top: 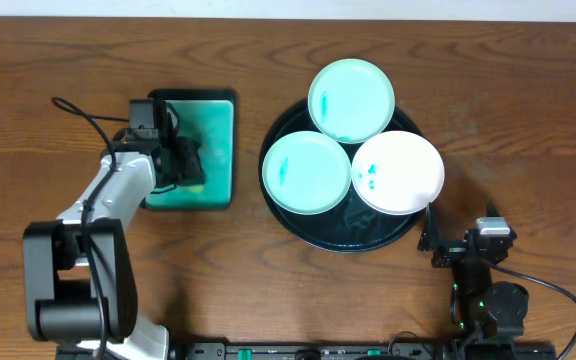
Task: Clean dirty plates on tray and stack at the side
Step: 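Lift the green sponge out of the soapy tray with the left gripper, then reach the right gripper to the top pale green plate and grip its rim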
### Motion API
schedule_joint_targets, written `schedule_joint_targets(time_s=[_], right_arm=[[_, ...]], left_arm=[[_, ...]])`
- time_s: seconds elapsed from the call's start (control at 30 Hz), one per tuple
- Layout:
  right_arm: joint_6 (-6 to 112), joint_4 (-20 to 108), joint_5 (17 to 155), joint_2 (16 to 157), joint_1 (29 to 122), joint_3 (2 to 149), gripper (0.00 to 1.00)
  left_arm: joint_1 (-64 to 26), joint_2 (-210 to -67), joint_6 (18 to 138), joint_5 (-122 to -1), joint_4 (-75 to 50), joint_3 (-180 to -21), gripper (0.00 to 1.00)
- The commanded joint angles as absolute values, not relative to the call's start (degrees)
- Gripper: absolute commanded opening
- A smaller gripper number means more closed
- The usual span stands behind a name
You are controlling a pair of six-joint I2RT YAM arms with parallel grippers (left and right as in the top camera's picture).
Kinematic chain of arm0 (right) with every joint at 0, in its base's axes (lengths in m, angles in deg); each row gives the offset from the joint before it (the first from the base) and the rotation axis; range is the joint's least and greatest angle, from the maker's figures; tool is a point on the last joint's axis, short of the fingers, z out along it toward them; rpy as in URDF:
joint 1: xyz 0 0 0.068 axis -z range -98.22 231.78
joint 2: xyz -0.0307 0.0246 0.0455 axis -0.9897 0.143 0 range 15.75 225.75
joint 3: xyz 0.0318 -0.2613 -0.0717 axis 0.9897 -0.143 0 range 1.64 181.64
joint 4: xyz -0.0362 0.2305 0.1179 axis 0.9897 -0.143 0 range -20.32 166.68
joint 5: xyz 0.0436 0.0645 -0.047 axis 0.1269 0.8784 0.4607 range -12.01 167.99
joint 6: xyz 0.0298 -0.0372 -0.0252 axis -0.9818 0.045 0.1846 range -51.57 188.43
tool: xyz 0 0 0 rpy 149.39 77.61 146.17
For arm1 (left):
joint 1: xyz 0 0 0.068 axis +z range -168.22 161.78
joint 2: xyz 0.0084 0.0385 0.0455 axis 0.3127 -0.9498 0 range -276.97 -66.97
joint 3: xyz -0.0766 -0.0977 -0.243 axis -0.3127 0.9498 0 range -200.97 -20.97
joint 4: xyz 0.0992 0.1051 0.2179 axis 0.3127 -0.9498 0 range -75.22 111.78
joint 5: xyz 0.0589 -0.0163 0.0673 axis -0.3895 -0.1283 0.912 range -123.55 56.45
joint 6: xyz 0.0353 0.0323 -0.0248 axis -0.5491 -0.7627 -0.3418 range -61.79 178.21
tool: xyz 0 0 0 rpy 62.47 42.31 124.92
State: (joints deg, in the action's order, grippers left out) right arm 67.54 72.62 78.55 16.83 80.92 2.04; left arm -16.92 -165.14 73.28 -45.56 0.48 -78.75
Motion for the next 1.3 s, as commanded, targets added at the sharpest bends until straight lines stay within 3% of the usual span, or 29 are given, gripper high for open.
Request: schedule_joint_targets(time_s=[0.0,0.27,0.37,0.7,0.77,0.9,1.1,1.27], right_arm=[[66.78,72.38,78.29,16.76,81.75,1.96,0.99],[66.62,73.82,78.55,16.76,81.75,1.96,0.99],[61.64,78.7,87.12,16.76,81.7,1.96,0.99],[62.32,112.25,93.26,17.01,81.7,4.36,0.99],[65.12,108.97,93.28,18.47,81.7,9.19,0.99],[70.6,88.03,91.69,27.65,81.75,25.52,0.99],[71.87,53.41,92.78,55.39,81.72,55.48,0.99],[70.08,43.68,103.9,75.34,81.7,70.85,0.99]], left_arm=[[-16.9,-157.47,73.58,-48.84,0.05,-80.89,0.07],[-16.9,-145.86,73.56,-46.35,-2.44,-80.87,0.07],[-16.9,-146.91,73.56,-44.3,-2.4,-80.57,0.07],[-16.9,-158.76,73.54,-43.05,-1.85,-80.22,0.07],[-16.9,-158.74,73.56,-43.84,-1.0,-80.24,0.07],[-16.9,-157.9,73.56,-44.49,0.4,-80.24,0.07],[-16.9,-157.93,73.56,-44.49,0.51,-80.24,0.07],[-16.9,-157.93,73.56,-44.49,0.44,-80.24,0.08]])
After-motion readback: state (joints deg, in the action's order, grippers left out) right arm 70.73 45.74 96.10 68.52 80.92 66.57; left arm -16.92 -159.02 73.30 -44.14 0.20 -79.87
